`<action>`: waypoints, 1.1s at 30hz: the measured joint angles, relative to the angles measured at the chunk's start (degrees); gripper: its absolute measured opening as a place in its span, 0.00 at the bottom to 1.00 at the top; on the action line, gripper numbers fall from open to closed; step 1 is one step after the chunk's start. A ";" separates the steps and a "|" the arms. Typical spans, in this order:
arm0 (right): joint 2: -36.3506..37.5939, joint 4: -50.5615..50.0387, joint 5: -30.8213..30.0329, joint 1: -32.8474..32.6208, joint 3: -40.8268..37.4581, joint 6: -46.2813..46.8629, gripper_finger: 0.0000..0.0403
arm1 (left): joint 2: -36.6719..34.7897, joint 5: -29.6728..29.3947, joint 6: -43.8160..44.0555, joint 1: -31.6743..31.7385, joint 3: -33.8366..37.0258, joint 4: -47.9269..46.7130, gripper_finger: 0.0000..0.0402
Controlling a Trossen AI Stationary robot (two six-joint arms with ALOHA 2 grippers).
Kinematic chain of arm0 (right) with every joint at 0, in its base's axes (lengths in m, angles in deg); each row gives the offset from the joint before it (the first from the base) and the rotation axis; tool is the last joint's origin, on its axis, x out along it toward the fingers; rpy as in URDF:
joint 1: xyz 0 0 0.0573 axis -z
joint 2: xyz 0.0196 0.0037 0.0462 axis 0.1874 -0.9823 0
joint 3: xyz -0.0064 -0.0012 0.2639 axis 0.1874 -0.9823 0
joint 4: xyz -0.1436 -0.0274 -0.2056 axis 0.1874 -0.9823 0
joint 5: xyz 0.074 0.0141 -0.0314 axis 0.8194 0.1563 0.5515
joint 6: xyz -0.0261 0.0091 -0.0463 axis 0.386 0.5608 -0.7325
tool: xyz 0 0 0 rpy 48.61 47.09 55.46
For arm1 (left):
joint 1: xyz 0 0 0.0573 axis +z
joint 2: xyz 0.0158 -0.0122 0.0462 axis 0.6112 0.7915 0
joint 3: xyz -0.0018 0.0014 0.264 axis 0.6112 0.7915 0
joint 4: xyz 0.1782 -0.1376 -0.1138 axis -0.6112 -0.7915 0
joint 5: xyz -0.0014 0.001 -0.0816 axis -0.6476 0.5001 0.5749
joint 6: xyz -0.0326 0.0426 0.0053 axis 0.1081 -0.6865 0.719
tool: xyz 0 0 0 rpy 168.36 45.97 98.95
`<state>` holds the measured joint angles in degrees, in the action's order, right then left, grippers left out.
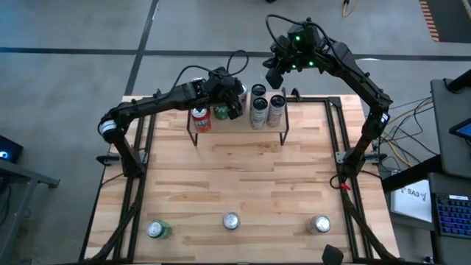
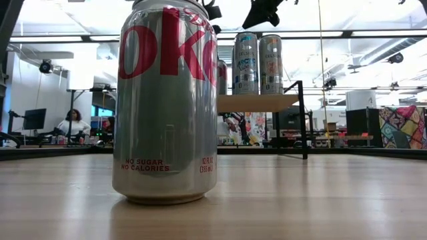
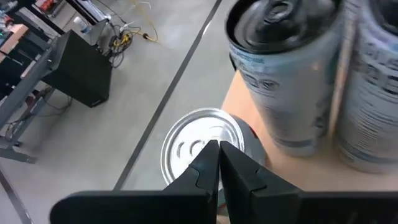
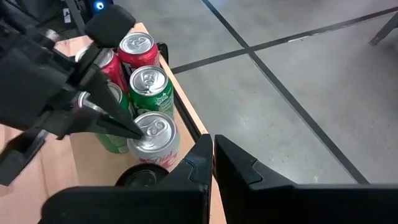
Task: Place canned beverage on shelf
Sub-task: Adjust the soda cans on the shelf
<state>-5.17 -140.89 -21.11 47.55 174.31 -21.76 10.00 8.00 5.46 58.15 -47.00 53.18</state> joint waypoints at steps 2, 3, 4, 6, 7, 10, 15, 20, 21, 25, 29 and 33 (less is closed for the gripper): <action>0.00 0.00 -0.01 0.00 0.00 -0.02 0.02 | -0.22 0.00 0.22 -0.66 0.00 -0.38 0.00; 0.00 0.00 0.01 0.00 0.00 -0.03 0.02 | -0.22 0.00 0.20 -1.04 -0.10 -0.51 0.00; 0.00 0.01 0.01 0.00 0.00 -0.03 0.02 | -0.22 0.03 0.14 -1.34 -0.42 -0.89 0.00; 0.00 0.02 -0.01 0.00 0.00 -0.01 0.02 | -0.22 0.07 -0.04 -1.85 -1.32 -1.55 0.00; 0.00 0.02 0.01 0.00 0.00 0.01 0.02 | -0.22 0.07 -0.04 -2.08 -1.92 -1.86 0.00; 0.00 0.00 0.00 0.00 0.00 0.59 0.02 | -0.22 0.06 0.13 -2.51 -4.17 -4.45 0.00; -0.02 0.13 -0.04 -0.61 -0.04 1.60 0.02 | -0.63 0.06 0.27 -3.07 -6.89 -7.23 0.00; -0.09 1.50 0.01 -2.52 -0.39 3.06 0.02 | -4.12 2.42 0.47 -4.42 -5.09 -7.23 0.00; -0.09 2.41 0.01 -2.99 -0.55 3.57 0.02 | -5.24 3.21 0.76 -4.75 -4.17 -6.71 0.00; -0.25 6.11 0.00 -4.99 -1.31 6.36 0.02 | -10.29 4.02 1.78 -6.49 1.71 -3.14 0.00; -1.95 7.87 0.00 -7.36 -1.40 7.96 0.02 | -17.71 4.42 0.95 -9.07 12.53 6.88 0.00; -4.32 9.97 -0.01 -9.01 -1.42 9.51 0.02 | -26.49 6.37 -0.71 -10.56 24.75 17.10 0.00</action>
<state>-9.49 -130.92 -21.12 38.55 172.89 -12.25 -16.49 14.37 4.75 47.58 -22.25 70.28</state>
